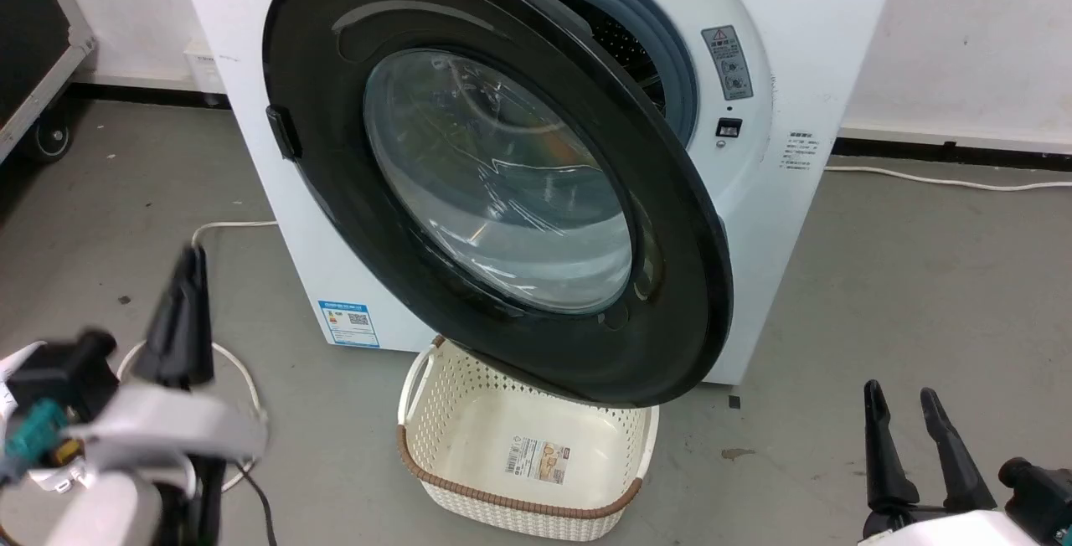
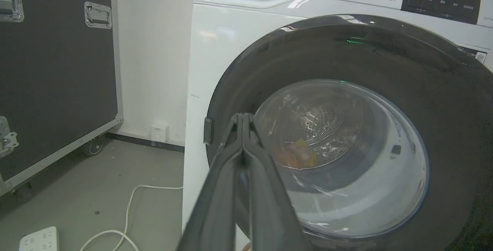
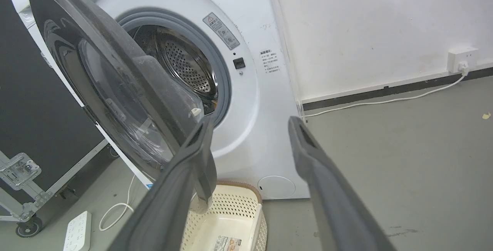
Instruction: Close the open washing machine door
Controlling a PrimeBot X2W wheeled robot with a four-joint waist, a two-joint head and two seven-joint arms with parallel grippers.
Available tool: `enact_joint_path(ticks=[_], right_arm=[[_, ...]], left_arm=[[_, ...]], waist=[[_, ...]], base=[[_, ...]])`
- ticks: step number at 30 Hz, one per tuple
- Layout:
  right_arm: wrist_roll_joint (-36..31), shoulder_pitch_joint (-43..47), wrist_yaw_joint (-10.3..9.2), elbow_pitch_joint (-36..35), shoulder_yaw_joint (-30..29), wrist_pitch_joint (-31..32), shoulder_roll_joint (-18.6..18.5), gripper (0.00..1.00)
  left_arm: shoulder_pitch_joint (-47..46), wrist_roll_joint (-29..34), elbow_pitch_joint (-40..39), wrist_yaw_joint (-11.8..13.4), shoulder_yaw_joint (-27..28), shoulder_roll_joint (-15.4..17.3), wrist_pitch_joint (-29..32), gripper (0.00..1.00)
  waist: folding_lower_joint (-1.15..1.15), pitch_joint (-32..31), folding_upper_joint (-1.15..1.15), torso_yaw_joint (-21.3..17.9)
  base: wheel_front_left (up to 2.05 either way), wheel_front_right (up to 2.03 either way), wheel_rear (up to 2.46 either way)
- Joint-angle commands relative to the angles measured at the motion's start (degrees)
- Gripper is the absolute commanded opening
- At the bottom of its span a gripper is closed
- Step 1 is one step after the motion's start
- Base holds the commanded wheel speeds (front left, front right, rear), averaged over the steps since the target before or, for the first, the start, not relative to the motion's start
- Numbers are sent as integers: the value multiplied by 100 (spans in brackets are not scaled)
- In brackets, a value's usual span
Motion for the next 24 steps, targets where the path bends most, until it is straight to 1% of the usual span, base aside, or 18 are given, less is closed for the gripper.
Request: enact_joint_path(ticks=[1, 5, 8, 14, 15, 22, 23, 24], right_arm=[[-24, 71, 5, -33, 2, -26, -1, 100], [-44, 171, 5, -72, 33, -26, -1, 100], [-30, 217, 5, -66, 50, -26, -1, 100], [10, 285, 5, -8, 93, -26, -1, 100], [11, 297, 5, 23, 129, -26, -1, 100], [-42, 303, 5, 92, 187, -26, -1, 100], [-58, 303, 5, 105, 185, -26, -1, 100], [-74, 300, 5, 114, 180, -26, -1, 53]], left_arm=[[84, 24, -1, -42, 17, -34, -24, 0], [454, -32, 154, -349, -162, -96, -21, 0], [641, -91, 294, -469, -301, -138, 12, 0], [935, -274, 445, -479, -385, -364, 28, 0], [1045, -356, 503, -476, -348, -475, 15, 0], [1137, -387, 676, -562, -365, -598, -2, 0], [1133, -368, 690, -546, -353, -606, -4, 7], [1125, -347, 697, -533, -341, -616, -6, 45]], waist=[[1, -1, 0, 7], [1, -1, 0, 34], [1, -2, 0, 38], [1, -15, 0, 43], [1, -20, 0, 38], [1, -33, 0, 31], [1, -33, 0, 28], [1, -34, 0, 23]], base=[[0, 0, 0], [0, 0, 0], [0, 0, 0], [0, 0, 0], [0, 0, 0], [0, 0, 0], [0, 0, 0], [0, 0, 0]])
